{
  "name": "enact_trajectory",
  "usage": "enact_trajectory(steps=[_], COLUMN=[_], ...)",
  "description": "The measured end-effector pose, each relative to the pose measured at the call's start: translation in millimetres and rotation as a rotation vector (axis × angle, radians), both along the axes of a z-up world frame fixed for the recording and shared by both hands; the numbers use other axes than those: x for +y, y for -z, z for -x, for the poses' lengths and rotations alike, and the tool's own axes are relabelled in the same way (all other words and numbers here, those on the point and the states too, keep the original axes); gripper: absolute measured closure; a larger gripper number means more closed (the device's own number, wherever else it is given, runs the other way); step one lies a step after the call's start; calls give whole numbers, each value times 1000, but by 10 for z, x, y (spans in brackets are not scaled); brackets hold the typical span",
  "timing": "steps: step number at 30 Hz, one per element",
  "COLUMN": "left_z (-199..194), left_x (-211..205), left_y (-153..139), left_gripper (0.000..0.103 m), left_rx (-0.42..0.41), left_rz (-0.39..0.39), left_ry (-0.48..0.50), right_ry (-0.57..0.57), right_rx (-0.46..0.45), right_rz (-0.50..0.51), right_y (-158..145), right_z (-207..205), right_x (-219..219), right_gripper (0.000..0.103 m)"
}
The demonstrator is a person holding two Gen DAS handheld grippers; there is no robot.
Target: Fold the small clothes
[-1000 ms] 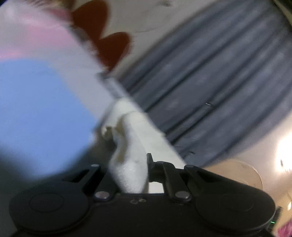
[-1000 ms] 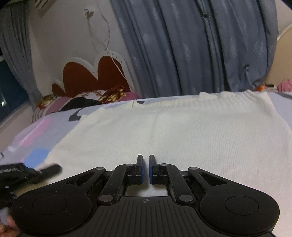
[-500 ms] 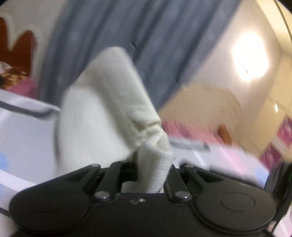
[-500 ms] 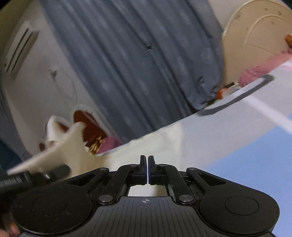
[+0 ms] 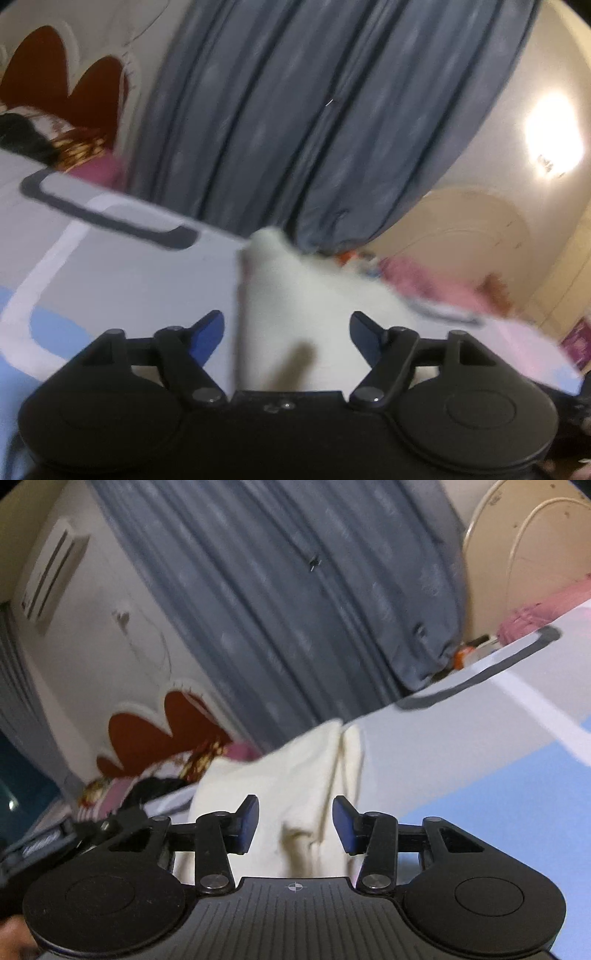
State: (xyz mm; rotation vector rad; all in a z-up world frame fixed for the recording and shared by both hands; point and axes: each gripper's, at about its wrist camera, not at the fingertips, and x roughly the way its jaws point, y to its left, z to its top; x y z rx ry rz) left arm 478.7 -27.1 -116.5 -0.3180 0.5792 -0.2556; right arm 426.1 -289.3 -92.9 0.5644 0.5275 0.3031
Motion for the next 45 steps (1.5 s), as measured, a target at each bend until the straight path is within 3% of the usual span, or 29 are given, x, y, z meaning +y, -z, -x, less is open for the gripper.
enact_trajectory(steps=[4, 7, 8, 9, 12, 16, 20, 24, 26, 28, 29, 30, 33, 35, 37, 38, 40, 43, 45], left_z=[-63, -75, -98, -144, -91, -187, -244, -280, -285, -283, -323, -410, -726, -972, -1166, -1177, -1150, -982, -767], left_x=[30, 49, 77, 53, 70, -122, -285, -268, -221, -193, -205, -230, -405, -508, -544, -545, -561, -557, -543], left_y=[134, 261, 310, 328, 259, 208, 278, 307, 202, 22, -51, -97, -121, 11, 255, 336, 351, 205, 117], left_gripper=[35, 33, 32, 32, 39, 41, 39, 34, 43, 43, 43, 43, 43, 44, 44, 43, 43, 44, 42], left_rx=[55, 81, 82, 78, 52, 72, 90, 87, 56, -38, -67, -81, -100, -36, 49, 35, 15, -19, -84], left_rz=[-39, -59, -57, -49, -24, -86, -133, -157, -159, -174, -163, -139, -104, -84, -59, -52, -66, -121, -179], left_ry=[10, 1, -4, -11, -18, 31, 73, 87, 87, 65, 65, 84, 152, 194, 216, 227, 225, 207, 192], right_ry=[-34, -41, -41, -46, -63, -63, -38, -27, -44, -34, 20, 53, 29, -24, -85, -97, -79, -73, -52], right_rx=[72, 73, 73, 74, 52, -10, 63, 46, 46, 6, -44, -102, -123, -119, -26, 26, 2, 12, -45], right_rz=[54, 77, 92, 111, 159, 173, 157, 186, 214, 292, 342, 368, 371, 416, 485, 521, 502, 491, 488], right_y=[156, 211, 214, 225, 203, 102, 319, 270, 299, 183, 98, 13, -110, -71, 116, 268, 354, 304, 177], right_z=[-193, -272, -303, -329, -323, -136, -167, -68, -62, -4, 53, 71, -214, -510, -815, -926, -933, -895, -710], right_x=[223, 307, 336, 344, 415, 355, 253, 271, 281, 279, 287, 271, 325, 468, 576, 593, 532, 505, 466], right_gripper=[58, 58, 64, 77, 90, 91, 91, 91, 91, 82, 63, 60, 61, 70, 79, 81, 81, 81, 81])
